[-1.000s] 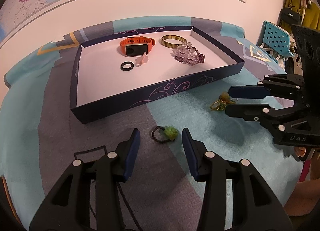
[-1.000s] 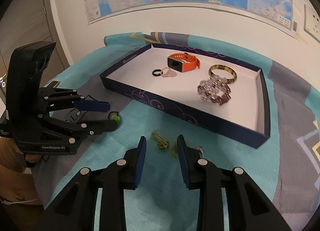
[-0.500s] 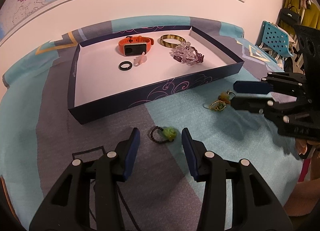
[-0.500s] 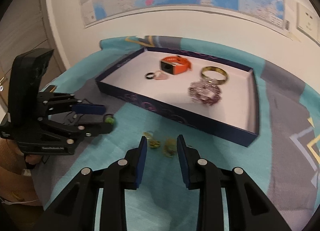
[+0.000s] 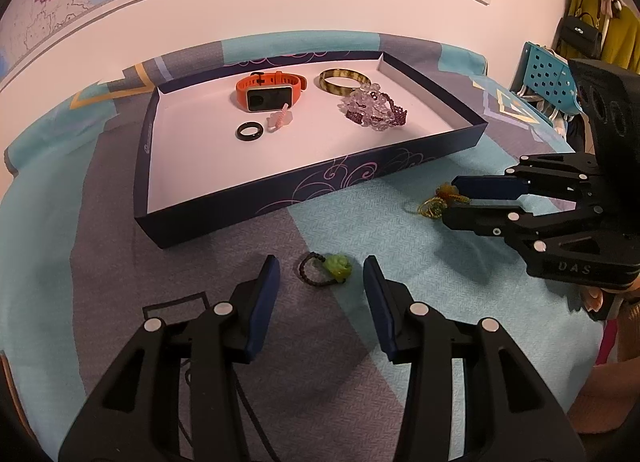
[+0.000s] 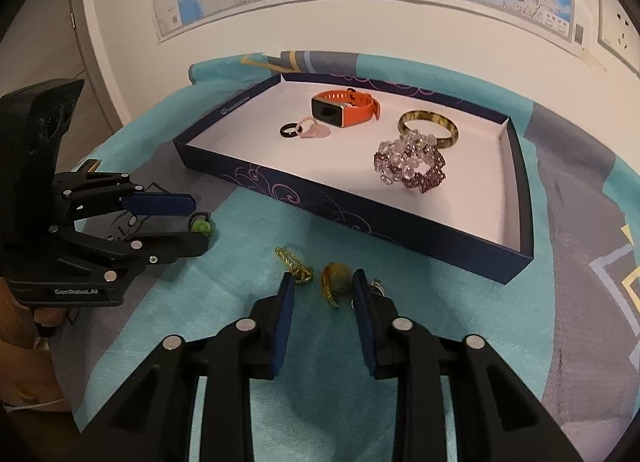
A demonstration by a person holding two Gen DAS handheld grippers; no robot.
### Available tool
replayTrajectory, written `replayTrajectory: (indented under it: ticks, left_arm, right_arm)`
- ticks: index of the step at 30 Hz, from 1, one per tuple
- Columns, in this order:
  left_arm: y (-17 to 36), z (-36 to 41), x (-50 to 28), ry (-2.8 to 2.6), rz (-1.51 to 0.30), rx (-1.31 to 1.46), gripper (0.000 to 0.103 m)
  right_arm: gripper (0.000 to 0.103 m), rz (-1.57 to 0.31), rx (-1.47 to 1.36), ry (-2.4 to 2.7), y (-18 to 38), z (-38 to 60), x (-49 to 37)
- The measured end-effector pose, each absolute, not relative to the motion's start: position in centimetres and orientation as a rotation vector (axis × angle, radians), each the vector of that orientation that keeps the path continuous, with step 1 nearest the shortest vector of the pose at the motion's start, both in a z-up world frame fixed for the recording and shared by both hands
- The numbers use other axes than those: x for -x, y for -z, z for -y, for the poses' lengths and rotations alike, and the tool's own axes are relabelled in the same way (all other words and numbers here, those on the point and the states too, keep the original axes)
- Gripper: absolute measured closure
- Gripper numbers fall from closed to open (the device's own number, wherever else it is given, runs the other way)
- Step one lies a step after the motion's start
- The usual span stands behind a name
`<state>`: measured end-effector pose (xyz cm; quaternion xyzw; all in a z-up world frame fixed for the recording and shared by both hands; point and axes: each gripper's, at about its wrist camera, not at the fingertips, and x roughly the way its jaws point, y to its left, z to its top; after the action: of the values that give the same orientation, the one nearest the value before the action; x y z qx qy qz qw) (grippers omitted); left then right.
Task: Organize jewelry
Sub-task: 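Move the left tool to the black hair tie while the right tool approaches the small yellow ring, then grasp the green-pompom hair tie with the left tool while the right tool grasps the yellow ring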
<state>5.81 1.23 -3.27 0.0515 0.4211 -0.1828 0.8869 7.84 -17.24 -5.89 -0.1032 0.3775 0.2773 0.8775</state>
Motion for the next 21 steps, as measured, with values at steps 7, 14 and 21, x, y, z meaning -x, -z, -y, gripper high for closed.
replayTrajectory:
  ticks: [7, 14, 21]
  left_arm:
    - [3.3, -1.1, -5.7, 0.382, -0.874, -0.117, 0.064]
    - [3.3, -0.9, -5.6, 0.383, -0.872, -0.133, 0.076]
    - [3.2, -1.1, -5.4, 0.383, -0.873, -0.120, 0.078]
  right_arm:
    - [0.089, -0.793, 0.212, -0.566, 5.9, 17.6, -8.0]
    - [0.098, -0.797, 0.187, -0.569, 5.9, 18.1, -8.2]
    - [0.099, -0.796, 0.117, -0.590, 5.5, 19.1, -8.1]
